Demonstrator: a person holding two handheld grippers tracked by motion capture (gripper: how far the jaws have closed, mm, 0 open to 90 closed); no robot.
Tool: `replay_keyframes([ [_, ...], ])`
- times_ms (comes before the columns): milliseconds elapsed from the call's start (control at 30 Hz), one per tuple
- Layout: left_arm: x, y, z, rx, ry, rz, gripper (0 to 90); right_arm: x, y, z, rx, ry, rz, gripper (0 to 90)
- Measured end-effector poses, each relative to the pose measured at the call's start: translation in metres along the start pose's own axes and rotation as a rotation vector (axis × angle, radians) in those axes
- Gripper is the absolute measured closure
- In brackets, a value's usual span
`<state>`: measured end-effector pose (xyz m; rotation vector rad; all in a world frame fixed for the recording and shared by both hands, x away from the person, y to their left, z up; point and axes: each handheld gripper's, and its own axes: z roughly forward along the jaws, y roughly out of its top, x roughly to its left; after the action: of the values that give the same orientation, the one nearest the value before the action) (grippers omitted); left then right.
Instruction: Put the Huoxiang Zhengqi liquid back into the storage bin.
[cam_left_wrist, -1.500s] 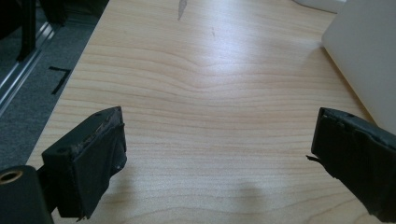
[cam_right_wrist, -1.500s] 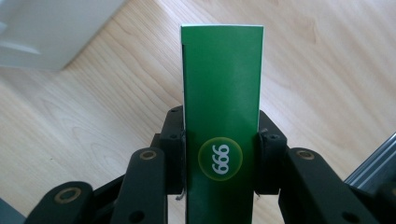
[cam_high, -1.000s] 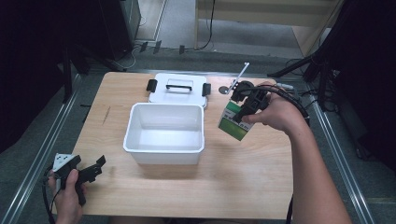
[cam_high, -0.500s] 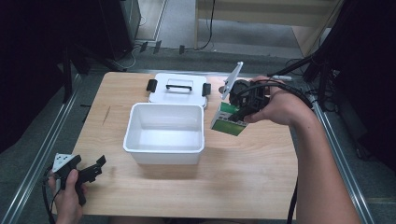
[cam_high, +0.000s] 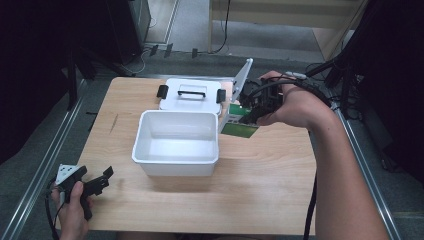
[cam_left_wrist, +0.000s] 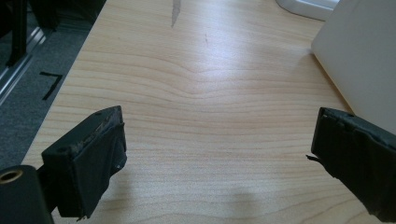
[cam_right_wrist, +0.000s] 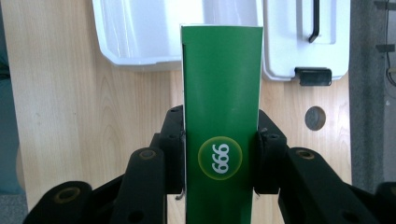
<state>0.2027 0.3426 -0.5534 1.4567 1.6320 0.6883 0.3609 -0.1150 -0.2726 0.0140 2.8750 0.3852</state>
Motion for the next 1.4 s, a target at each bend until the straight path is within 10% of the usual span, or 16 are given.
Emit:
replay_keyframes([
  [667, 0.001, 0.000, 0.000, 0.003, -0.002, -0.005, 4.0, 0.002, 0.051, -0.008, -0.036, 0.000, -0.045, 64.5],
  [1400, 0.002, 0.000, 0.000, -0.001, -0.006, -0.012, 3.9, -0.005, 0.096, 0.025, -0.052, 0.050, -0.040, 64.4],
])
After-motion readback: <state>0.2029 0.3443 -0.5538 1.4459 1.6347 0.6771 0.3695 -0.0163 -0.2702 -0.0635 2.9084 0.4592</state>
